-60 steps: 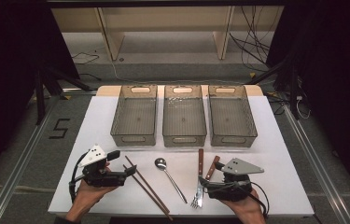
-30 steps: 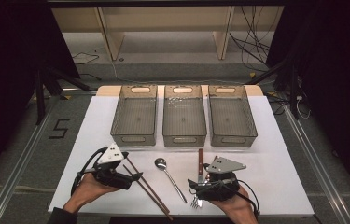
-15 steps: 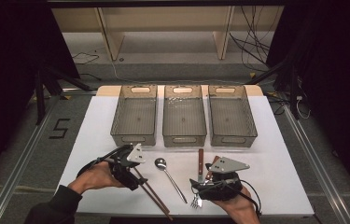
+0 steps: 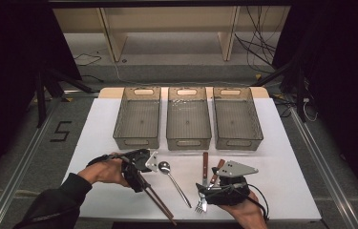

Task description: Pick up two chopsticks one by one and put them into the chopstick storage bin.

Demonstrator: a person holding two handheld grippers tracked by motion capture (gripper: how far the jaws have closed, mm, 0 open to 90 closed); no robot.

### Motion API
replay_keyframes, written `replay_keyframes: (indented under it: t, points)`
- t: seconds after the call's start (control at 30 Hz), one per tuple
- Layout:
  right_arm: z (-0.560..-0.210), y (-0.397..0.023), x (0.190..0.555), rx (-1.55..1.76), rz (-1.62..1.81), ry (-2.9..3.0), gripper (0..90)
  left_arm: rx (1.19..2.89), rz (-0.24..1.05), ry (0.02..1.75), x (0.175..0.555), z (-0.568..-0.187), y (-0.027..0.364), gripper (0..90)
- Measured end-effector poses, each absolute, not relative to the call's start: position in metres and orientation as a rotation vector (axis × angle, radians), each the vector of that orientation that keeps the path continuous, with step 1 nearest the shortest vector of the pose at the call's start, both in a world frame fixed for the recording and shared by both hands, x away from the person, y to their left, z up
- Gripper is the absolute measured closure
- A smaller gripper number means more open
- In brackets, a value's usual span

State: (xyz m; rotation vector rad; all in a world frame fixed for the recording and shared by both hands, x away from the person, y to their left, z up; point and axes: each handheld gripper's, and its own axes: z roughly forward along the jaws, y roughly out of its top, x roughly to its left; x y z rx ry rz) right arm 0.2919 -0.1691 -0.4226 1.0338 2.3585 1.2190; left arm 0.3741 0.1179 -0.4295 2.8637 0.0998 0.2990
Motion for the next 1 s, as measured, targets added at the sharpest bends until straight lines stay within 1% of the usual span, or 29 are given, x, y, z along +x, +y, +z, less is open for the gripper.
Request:
replay_keyframes:
  t: [0.1, 0.13, 0.2, 0.27, 0.3, 0.37, 0.4, 0.43, 0.5, 0.57, 0.6, 0.73, 0.87, 1.0]
  points:
    - [-0.423, -0.170, 0.292, 1.037, 1.220, 2.356, 26.1, 2.920, 0.292, 0.017, 0.377, -0.431, 0.115, 29.5]
    - [-0.423, -0.170, 0.292, 1.036, 1.221, 2.358, 26.1, 2.928, 0.285, 0.005, 0.376, -0.432, 0.114, 33.4]
    - [-0.423, -0.171, 0.292, 1.036, 1.222, 2.358, 26.1, 2.945, 0.281, -0.031, 0.377, -0.434, 0.113, 34.1]
    - [-0.423, -0.171, 0.292, 1.036, 1.223, 2.358, 26.1, 2.945, 0.274, -0.055, 0.377, -0.436, 0.112, 36.0]
    - [-0.423, -0.171, 0.292, 1.040, 1.224, 2.356, 26.1, 2.945, 0.268, -0.059, 0.377, -0.438, 0.111, 38.7]
    - [-0.423, -0.171, 0.293, 1.040, 1.224, 2.357, 26.1, 2.953, 0.251, -0.079, 0.378, -0.440, 0.111, 40.1]
    - [-0.424, -0.171, 0.293, 1.037, 1.221, 2.359, 26.0, 2.958, 0.241, -0.081, 0.378, -0.441, 0.111, 42.6]
    - [-0.424, -0.171, 0.293, 1.037, 1.221, 2.359, 26.0, 2.964, 0.255, -0.095, 0.378, -0.442, 0.110, 42.6]
    - [-0.424, -0.171, 0.293, 1.038, 1.219, 2.359, 26.1, 2.983, 0.242, -0.117, 0.379, -0.446, 0.110, 45.4]
    - [-0.424, -0.171, 0.293, 1.038, 1.220, 2.360, 26.1, 2.989, 0.226, -0.109, 0.379, -0.448, 0.109, 46.1]
    - [-0.424, -0.171, 0.293, 1.039, 1.220, 2.360, 26.1, 2.994, 0.228, -0.123, 0.380, -0.448, 0.109, 48.3]
    - [-0.424, -0.172, 0.293, 1.040, 1.218, 2.359, 26.1, 3.010, 0.209, -0.155, 0.382, -0.449, 0.107, 51.5]
    - [-0.424, -0.172, 0.293, 1.043, 1.219, 2.356, 26.1, 3.042, 0.193, -0.228, 0.381, -0.452, 0.103, 52.0]
    - [-0.424, -0.172, 0.293, 1.042, 1.218, 2.356, 26.1, 3.051, 0.181, -0.241, 0.383, -0.453, 0.100, 54.0]
